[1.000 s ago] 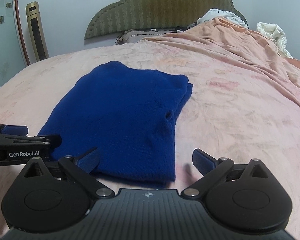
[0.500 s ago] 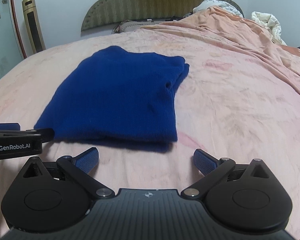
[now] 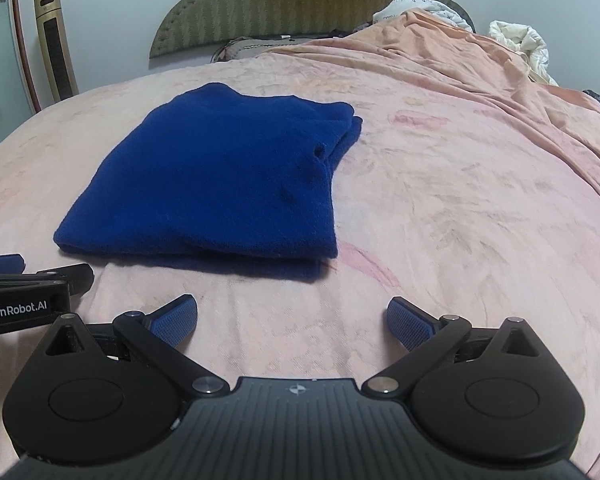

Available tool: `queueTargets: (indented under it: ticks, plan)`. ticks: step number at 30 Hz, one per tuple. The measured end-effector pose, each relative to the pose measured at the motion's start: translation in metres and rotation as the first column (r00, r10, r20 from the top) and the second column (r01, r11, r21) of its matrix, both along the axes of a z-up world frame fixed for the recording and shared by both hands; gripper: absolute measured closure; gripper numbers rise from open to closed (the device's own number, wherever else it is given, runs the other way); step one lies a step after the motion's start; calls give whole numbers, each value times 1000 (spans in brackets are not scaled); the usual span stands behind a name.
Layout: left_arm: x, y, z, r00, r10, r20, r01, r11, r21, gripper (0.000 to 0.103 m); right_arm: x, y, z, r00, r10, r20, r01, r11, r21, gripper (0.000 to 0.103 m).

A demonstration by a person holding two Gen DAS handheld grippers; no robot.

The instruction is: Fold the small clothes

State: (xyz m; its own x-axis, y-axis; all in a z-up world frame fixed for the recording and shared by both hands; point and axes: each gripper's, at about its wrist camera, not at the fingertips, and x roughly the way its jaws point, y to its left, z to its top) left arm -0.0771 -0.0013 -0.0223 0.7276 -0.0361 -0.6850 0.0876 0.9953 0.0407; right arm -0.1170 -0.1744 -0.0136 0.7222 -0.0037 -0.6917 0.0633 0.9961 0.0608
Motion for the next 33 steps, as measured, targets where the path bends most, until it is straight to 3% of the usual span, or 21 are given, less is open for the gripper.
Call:
queueTargets:
  ticks: [6, 19, 33]
  plan:
    - [-2, -4, 0, 1000, -11, -6, 12, 1000, 21, 19, 0, 0, -2, 1000, -4, -4, 4, 1000, -4, 0]
    - [-1, -5, -6, 1000, 19, 8, -19, 999, 44, 5, 7, 4, -12, 998, -25, 55, 26, 999, -29, 0]
    - [-5, -4, -10, 999, 19, 40, -21, 999, 47, 3, 3, 8, -15, 997, -26, 70, 29, 998, -47, 0]
